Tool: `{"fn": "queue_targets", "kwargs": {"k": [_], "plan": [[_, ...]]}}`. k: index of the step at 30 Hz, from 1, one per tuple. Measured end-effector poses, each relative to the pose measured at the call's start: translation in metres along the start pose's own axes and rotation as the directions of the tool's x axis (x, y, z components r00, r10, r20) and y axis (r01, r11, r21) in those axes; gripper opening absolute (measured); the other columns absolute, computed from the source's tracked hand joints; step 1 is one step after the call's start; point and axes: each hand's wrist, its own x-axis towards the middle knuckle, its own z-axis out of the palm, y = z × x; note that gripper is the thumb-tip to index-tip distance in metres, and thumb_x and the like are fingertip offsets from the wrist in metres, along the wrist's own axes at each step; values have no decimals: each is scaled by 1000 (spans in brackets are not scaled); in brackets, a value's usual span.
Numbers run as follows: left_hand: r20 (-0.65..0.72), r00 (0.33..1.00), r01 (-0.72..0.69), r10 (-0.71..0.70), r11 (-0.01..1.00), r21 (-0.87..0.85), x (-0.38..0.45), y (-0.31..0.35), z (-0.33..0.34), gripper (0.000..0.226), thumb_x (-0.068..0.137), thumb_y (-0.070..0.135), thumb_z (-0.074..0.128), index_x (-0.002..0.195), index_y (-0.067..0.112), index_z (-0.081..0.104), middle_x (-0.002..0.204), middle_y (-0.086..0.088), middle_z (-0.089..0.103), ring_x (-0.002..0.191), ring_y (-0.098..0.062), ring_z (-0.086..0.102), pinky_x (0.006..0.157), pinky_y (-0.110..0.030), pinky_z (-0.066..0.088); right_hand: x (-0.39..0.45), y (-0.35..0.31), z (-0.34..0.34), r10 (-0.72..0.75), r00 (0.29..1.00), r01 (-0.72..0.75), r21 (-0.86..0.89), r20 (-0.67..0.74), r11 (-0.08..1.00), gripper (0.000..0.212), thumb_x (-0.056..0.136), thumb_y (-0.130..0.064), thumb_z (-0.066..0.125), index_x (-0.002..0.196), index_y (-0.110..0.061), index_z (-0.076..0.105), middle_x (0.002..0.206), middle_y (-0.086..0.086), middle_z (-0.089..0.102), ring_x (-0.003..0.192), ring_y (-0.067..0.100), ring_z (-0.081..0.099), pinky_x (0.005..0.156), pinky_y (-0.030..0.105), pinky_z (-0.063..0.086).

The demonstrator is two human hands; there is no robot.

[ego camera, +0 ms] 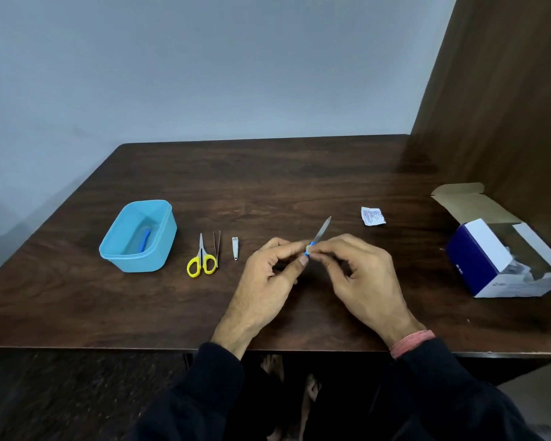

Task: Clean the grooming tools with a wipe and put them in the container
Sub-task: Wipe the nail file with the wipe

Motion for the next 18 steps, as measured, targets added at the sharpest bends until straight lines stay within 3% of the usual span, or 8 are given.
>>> {"fn": "queue_targets", "kwargs": {"k": [2,6,11,15,18], "plan": [[6,1000,3,-3,1000,-14,-1,0,-1,32,110,9,69,133,27,83,115,-1,72,108,-16,73,82,-26,63,-1,0,2,-22,999,21,23,49,1000,12,101,-13,81,110,-21,85,109,-15,79,90,13,76,74,37,62],[21,1000,7,-7,1000,-11,-1,1,-1,34,110,10,71,134,31,82,113,7,75,102,-7,73,81,-27,63,4,4,0,55,998,-52,79,-34,996,15,97,-6,85,105,-17,87,105,-13,80,91,9,77,76,29,60],[-9,999,41,-42,998,-55,0,2,0,31,104,10,78,127,30,85,105,3,80,91,-9,73,79,-25,62,4,3,0,116,993,-117,153,20,981,19,92,-1,88,101,-18,88,97,-12,73,70,11,64,65,12,43],[-17,999,33,-34,999,-38,1,3,3,30,101,10,82,123,30,87,101,-2,82,82,-10,69,75,-26,60,7,6,-1,206,979,-200,168,-14,965,16,92,-6,90,97,-22,88,94,-12,72,64,15,60,61,18,44],[-31,999,34,-36,997,-62,0,3,2,29,101,11,82,122,31,87,104,-3,83,85,-11,71,76,-27,62,5,4,-1,177,983,-184,197,56,963,16,93,-6,89,98,-21,87,95,-11,74,67,16,63,63,20,46]]}}
